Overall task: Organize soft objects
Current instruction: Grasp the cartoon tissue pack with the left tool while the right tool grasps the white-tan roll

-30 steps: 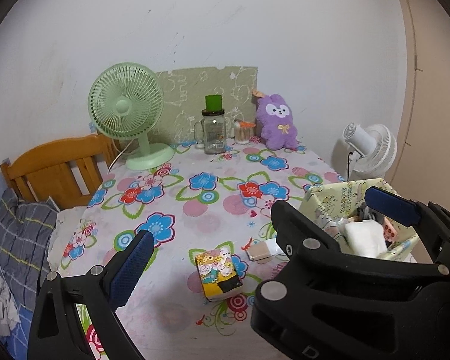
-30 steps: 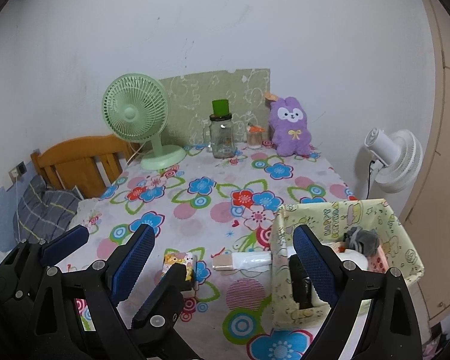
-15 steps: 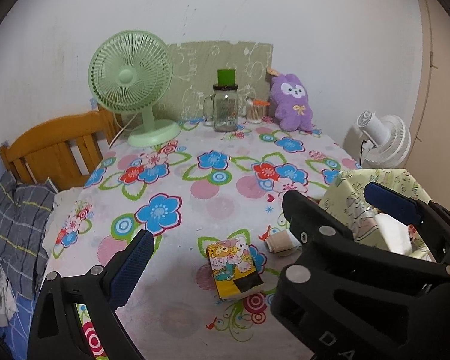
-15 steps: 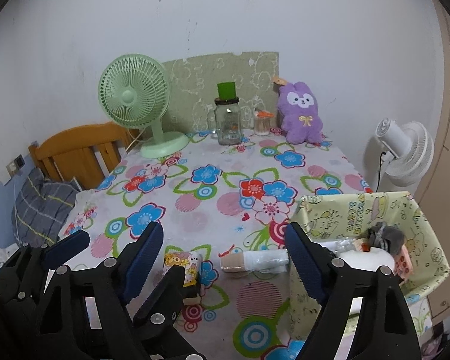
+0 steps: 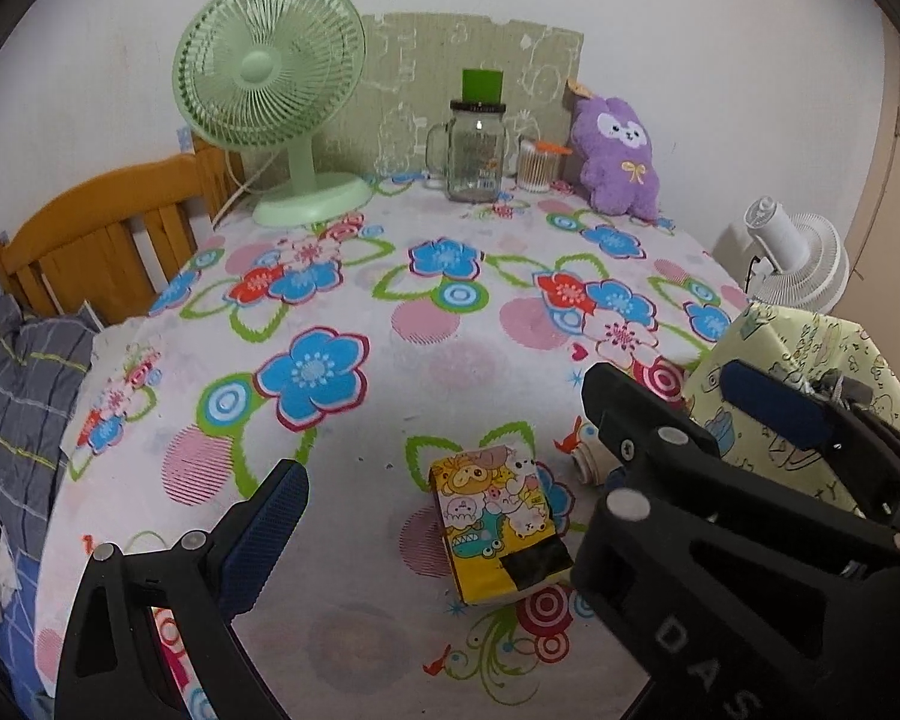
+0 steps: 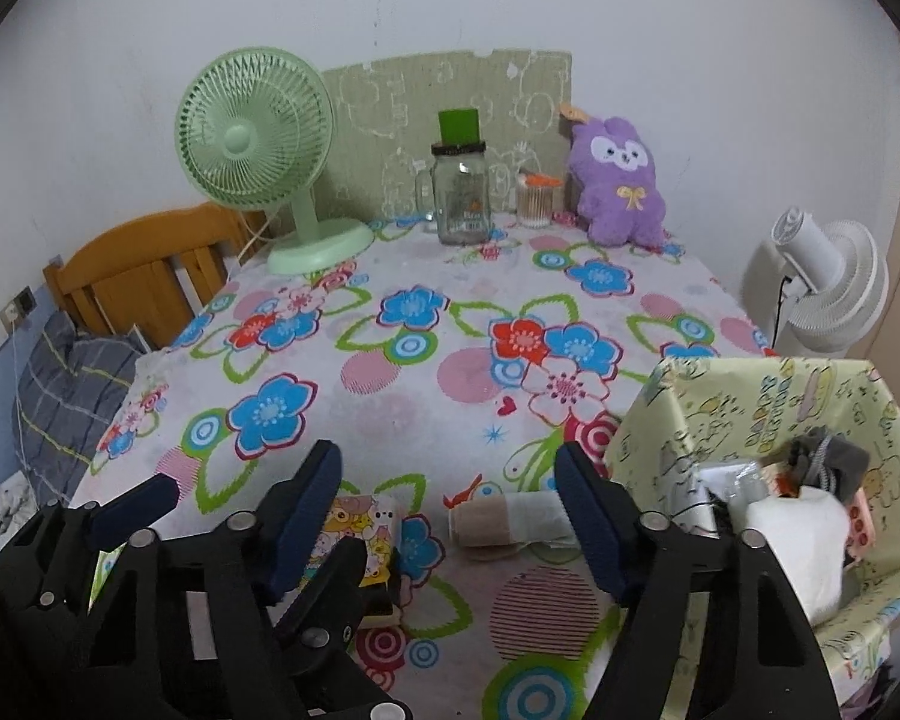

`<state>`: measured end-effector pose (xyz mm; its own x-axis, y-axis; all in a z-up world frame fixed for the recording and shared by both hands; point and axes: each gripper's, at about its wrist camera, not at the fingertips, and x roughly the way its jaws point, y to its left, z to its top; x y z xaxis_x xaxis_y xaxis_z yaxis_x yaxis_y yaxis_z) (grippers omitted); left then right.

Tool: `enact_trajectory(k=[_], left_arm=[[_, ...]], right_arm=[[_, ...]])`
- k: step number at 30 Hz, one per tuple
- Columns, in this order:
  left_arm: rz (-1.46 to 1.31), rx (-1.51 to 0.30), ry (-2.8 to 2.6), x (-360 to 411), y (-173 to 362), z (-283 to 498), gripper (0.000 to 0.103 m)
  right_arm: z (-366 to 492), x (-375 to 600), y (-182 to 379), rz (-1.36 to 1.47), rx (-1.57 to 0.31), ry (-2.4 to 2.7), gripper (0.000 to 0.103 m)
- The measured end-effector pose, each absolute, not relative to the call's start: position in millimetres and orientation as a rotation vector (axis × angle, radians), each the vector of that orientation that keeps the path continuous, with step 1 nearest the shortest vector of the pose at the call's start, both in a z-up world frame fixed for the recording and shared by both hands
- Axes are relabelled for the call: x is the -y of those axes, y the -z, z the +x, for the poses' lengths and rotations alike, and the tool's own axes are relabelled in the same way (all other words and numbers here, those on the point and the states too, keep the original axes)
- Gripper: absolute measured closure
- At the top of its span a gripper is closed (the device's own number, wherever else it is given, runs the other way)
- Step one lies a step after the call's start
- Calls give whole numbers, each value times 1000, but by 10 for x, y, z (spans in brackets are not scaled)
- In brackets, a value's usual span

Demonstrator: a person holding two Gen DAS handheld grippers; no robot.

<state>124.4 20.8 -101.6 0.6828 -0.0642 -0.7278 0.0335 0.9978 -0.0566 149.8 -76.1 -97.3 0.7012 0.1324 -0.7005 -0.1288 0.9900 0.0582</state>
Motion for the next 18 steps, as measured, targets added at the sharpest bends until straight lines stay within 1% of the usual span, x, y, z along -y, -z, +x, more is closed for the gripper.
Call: enact_trajectory(k=[3, 16, 18], left_arm=[[-50, -839, 54, -218, 1094, 1283, 3], [-43, -919, 50, -174, 1375, 1412, 4], [-37, -928, 55, -146, 1406, 1418, 5]], right_arm=[[1554, 745, 1066, 6, -815, -149, 37], [1717, 792, 1407, 9, -911, -128, 38], [1741, 806, 1458, 4, -927, -123, 43]])
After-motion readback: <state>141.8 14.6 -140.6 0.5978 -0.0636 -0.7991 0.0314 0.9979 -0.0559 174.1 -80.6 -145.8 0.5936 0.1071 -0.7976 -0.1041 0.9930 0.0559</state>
